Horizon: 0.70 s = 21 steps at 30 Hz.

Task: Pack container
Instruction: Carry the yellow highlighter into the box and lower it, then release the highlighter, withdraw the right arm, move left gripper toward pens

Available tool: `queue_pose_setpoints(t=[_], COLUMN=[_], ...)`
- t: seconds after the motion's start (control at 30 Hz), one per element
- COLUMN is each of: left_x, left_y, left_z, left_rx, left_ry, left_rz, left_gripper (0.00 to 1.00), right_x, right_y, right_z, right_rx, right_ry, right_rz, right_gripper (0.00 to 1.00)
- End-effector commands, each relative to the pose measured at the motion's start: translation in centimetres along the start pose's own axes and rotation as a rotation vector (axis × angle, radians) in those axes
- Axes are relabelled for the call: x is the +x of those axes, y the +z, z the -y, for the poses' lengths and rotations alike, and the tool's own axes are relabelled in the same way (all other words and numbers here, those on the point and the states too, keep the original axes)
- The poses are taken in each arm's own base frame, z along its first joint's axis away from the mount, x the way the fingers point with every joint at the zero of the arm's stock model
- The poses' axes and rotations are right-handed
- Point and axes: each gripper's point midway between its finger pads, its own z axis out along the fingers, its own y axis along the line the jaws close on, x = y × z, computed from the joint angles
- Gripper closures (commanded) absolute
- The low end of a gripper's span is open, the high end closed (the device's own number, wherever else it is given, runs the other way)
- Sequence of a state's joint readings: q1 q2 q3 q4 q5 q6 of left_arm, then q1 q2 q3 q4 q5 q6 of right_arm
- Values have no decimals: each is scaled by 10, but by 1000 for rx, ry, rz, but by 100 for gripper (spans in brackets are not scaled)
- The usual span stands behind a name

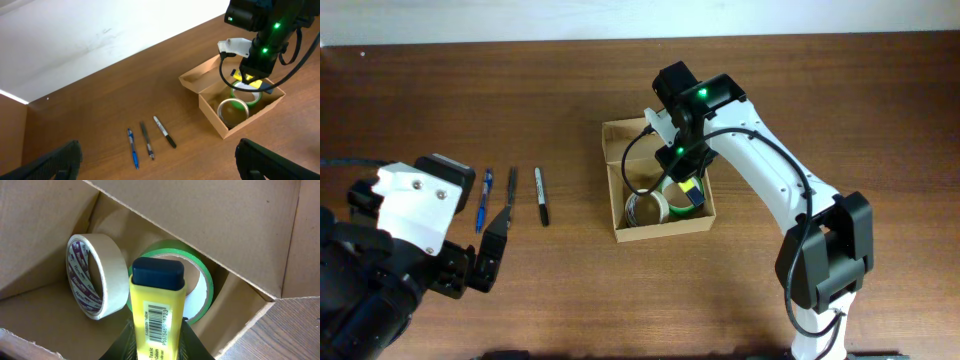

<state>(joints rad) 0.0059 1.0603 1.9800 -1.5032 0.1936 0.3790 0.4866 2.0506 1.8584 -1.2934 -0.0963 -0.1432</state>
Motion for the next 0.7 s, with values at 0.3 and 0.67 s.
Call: queue_pose_setpoints(t=[0.3,0.67], left_x=[-1,-1], left_y=[1,1], left_z=[3,3], left_rx=[16,16], left_ry=[18,18], left_rz=[4,4], left_gripper=[1,1], right_x=[11,23], right_y=[19,34], right_z=[-3,-3], right_rx=[-13,-18], right_ry=[6,10], right_rz=[-45,-83], right_gripper=[90,82])
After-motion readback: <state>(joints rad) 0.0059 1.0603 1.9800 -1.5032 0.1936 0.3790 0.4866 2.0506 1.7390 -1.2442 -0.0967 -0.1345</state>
